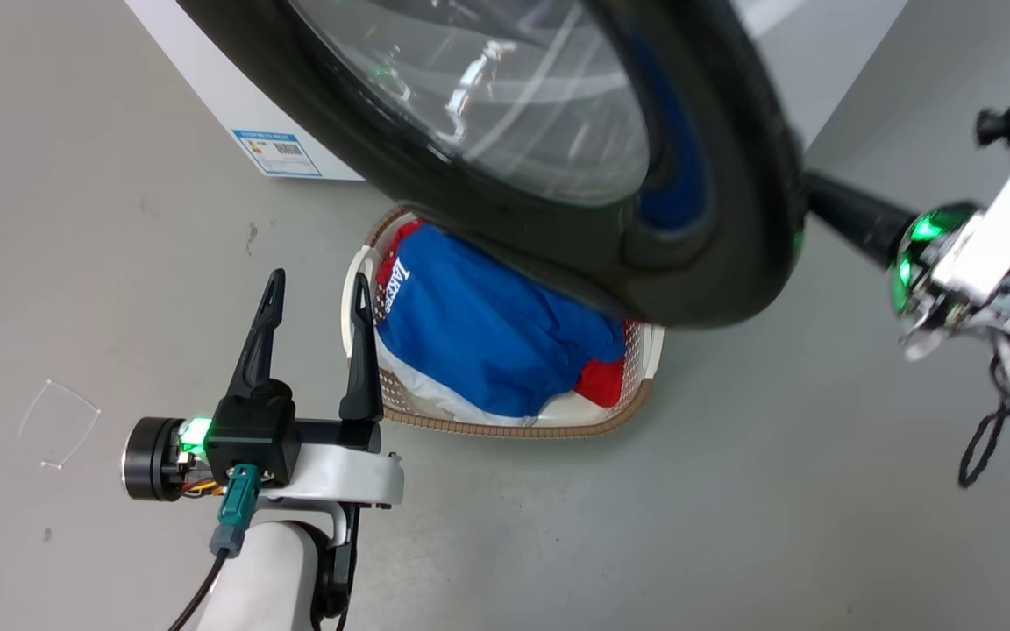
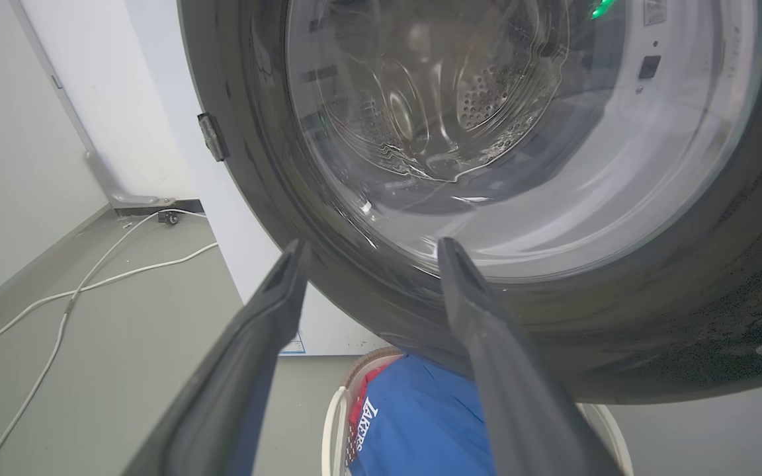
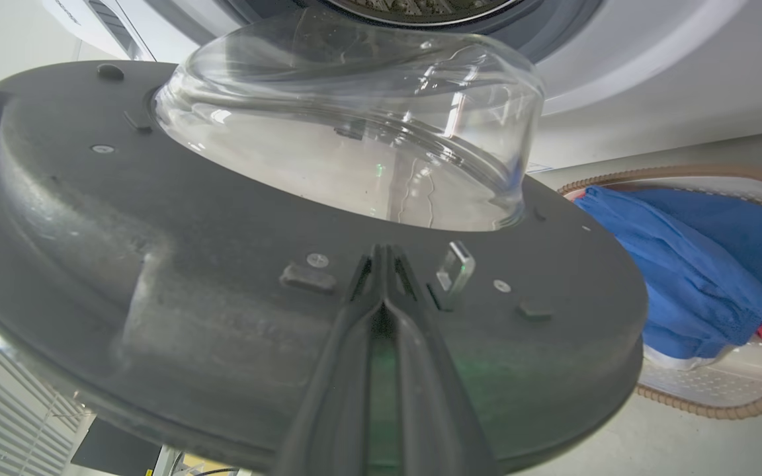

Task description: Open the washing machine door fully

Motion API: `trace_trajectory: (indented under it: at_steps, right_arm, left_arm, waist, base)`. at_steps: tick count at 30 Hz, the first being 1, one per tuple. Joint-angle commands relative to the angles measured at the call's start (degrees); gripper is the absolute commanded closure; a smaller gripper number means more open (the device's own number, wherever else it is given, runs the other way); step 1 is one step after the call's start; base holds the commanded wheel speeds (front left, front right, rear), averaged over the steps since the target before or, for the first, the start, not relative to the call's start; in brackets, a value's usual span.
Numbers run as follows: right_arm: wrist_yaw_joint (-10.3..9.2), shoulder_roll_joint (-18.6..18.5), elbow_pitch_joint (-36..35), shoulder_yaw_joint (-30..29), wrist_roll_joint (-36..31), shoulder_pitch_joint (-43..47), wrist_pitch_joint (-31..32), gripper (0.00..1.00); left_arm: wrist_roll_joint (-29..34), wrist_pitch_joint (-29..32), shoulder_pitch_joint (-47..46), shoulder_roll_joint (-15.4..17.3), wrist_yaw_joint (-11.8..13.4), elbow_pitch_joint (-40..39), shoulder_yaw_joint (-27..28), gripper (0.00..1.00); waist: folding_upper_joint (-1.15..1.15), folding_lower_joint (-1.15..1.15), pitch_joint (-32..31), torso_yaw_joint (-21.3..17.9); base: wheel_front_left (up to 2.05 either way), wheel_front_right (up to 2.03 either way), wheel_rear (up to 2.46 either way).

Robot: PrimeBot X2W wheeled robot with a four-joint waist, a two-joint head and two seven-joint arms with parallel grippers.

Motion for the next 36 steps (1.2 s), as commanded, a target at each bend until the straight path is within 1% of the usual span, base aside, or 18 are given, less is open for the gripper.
trace_trajectory:
  at_steps: [1, 8, 17, 24, 31, 36]
  right_arm:
    - [0.16, 0.6, -1.1, 0.5, 0.2, 1.7, 0.3, 1.00]
    - [0.16, 2.5, -6.8, 2.9, 0.5, 8.0, 1.4, 1.00]
    - [0.16, 5.3, -12.2, 8.5, -0.5, 13.3, 3.6, 1.00]
    - [0.16, 6.8, -13.0, 11.0, -0.7, 15.6, 4.1, 1.00]
    - [0.16, 8.5, -13.6, 12.6, -0.4, 18.8, 3.5, 1.00]
    - [0.17, 9.9, -13.6, 10.9, 0.5, 21.3, 0.9, 1.00]
  left_arm:
    - [0.1, -0.2, 0.5, -0.1, -0.1, 0.0, 0.2, 0.00]
    - [0.5, -0.2, 1.7, -0.1, -0.3, -0.2, 0.5, 0.00]
    - [0.5, -0.2, 2.2, -0.1, -0.4, -0.2, 0.5, 0.00]
    - [0.3, -0.2, 2.1, -0.1, 0.1, 0.0, 0.1, 0.00]
    - [0.6, -0.2, 3.5, -0.1, 0.2, 0.5, 0.3, 0.00]
    - [0.7, -0.2, 4.8, -0.1, 0.2, 0.8, 0.6, 0.00]
  waist:
    - [0.00, 0.00, -0.6, 0.0]
    - [0.00, 0.00, -2.2, 0.0]
    - [0.00, 0.00, -2.9, 0.3]
    - [0.00, 0.00, -3.3, 0.9]
    - [0.00, 0.00, -5.1, 1.0]
    - [0.00, 0.00, -7.1, 0.5]
  base:
    - [0.00, 0.00, 0.00]
    - [0.00, 0.00, 0.00]
    - [0.00, 0.00, 0.00]
    - [0.00, 0.00, 0.00]
    - [0.00, 0.00, 0.00]
    - [0.00, 0.00, 0.00]
